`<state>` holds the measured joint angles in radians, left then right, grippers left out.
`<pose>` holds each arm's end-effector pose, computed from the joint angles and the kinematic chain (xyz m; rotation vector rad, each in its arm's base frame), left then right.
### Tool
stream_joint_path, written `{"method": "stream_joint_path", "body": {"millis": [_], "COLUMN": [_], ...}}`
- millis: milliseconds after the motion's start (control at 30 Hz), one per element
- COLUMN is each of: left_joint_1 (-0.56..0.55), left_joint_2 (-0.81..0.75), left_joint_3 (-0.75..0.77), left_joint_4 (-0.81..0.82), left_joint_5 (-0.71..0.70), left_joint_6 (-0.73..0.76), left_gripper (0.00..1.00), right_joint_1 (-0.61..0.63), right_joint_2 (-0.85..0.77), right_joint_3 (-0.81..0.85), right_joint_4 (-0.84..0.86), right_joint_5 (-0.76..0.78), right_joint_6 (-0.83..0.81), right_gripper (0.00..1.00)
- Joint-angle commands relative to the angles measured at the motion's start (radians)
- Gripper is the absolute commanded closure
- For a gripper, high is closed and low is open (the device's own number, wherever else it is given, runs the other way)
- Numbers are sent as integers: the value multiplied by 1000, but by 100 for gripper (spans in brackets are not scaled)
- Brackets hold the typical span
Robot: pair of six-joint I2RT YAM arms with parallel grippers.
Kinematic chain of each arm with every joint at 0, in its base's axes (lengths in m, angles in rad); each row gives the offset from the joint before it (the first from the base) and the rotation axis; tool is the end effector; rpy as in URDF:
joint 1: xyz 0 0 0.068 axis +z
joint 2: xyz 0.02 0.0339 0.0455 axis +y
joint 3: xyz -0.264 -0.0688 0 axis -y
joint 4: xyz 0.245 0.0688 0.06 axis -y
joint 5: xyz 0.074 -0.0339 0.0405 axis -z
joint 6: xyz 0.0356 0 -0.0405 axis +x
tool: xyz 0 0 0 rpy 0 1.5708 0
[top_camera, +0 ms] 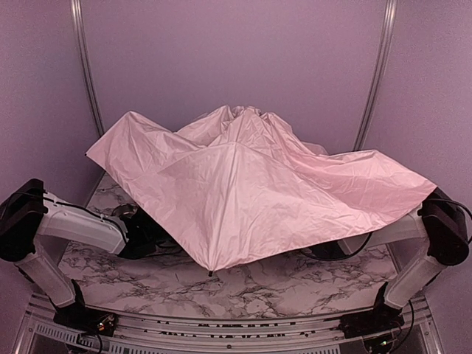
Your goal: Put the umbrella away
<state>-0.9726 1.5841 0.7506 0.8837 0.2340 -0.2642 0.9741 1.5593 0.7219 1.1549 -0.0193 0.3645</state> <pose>0.1853 -0.2865 0.2419 0.7530 1.4564 -1.1477 0.1847 0.2731 0.2698 -0.4198 1.2748 1.1602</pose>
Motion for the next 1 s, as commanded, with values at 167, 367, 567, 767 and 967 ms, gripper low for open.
{"method": "stream_joint_path", "body": {"millis": [167, 367, 567, 767, 967], "left_joint_1": [70, 75, 65, 21, 12], "left_joint_2": [-47, -31, -19, 36, 60], "left_joint_3": [116, 106, 26, -4, 5], "left_joint_4": [566, 535, 502, 401, 423], "left_joint_5": [-189, -158, -164, -116, -102], "left_joint_6": [-84, -109, -108, -70, -117], "left_gripper": [100, 100, 100, 100, 100], "right_joint_1": [60, 48, 6, -85, -126], "right_joint_2": [94, 34, -59, -150, -303], "right_joint_3": [-118, -92, -9, 0, -43], "right_joint_4": [-315, -325, -383, -326, -455], "right_joint_5": [-60, -29, -44, -69, -117], "right_joint_6": [-15, -27, -23, -12, -169], "right_gripper": [91, 91, 95, 96, 77]}}
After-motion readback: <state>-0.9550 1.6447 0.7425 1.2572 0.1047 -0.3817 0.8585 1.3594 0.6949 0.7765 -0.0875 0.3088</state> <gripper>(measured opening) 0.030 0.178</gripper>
